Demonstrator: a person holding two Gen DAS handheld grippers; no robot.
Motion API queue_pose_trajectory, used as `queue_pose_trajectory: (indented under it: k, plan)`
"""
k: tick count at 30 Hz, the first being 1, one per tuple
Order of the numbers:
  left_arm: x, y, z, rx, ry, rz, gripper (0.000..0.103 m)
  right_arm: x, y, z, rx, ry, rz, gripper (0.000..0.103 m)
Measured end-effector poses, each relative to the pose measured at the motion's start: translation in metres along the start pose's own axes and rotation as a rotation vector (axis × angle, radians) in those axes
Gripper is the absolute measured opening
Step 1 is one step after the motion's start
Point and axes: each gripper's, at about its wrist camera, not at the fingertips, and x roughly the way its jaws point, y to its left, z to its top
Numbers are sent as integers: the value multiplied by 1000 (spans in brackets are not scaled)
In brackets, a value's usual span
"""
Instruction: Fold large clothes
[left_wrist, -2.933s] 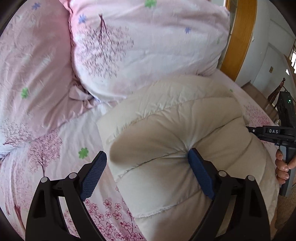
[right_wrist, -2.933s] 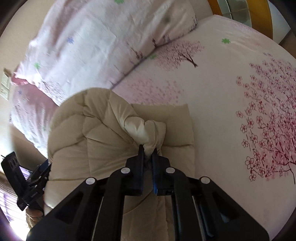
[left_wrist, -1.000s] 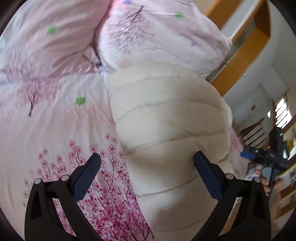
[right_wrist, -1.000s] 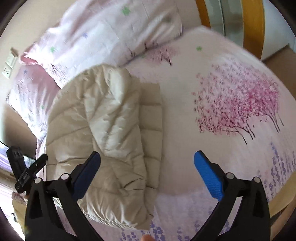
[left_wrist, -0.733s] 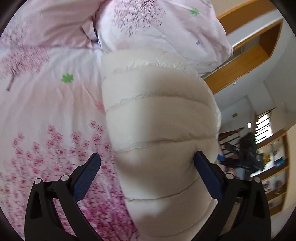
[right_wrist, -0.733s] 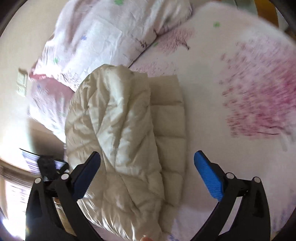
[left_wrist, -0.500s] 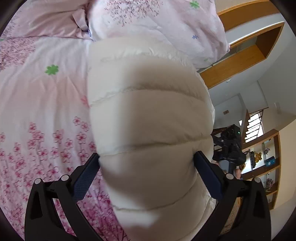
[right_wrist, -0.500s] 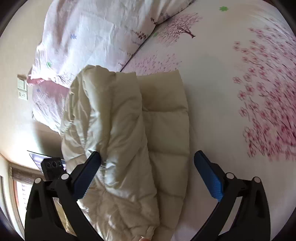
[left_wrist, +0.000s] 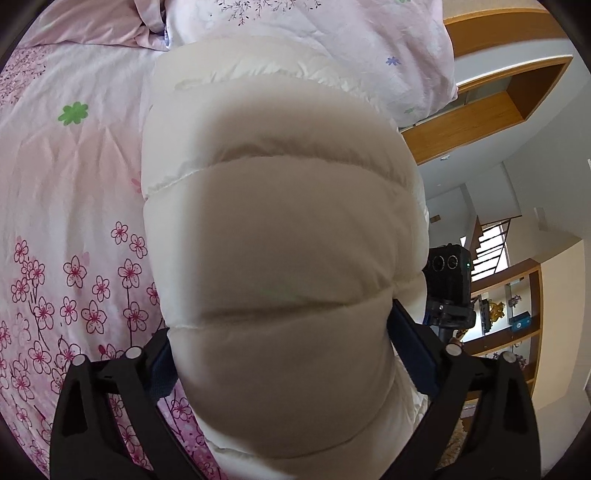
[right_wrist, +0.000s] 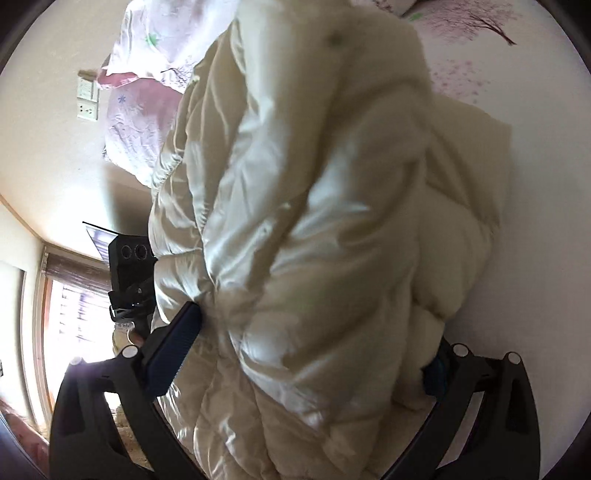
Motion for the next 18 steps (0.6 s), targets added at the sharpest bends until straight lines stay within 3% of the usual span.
queue_pose_trajectory:
  k: [4, 8, 10, 11, 13, 15, 18]
  plan:
    - [-2, 9, -3, -39, 0, -26, 96, 6, 0, 4, 6, -2, 42, 88]
    - [-2, 11, -5, -42, -4, -27, 96, 4, 3, -1, 6, -2, 77, 84]
    - [-2, 10, -6, -39, -3, -32, 96, 5, 1, -3, 22, 0, 111, 68]
    - [-3, 11, -6, -44, -7, -37, 92, 9, -2, -3, 41, 4, 142, 63]
    - [-7, 9, -7, -39, -26, -44, 83, 10, -3, -6, 60, -11, 199, 42]
    - [-13, 4, -8, -5, -50, -43, 70, 5, 4, -9, 42, -32, 224, 33]
    - [-21, -5, -11, 31, -76, -45, 59, 1, 20, -13, 9, -47, 213, 27]
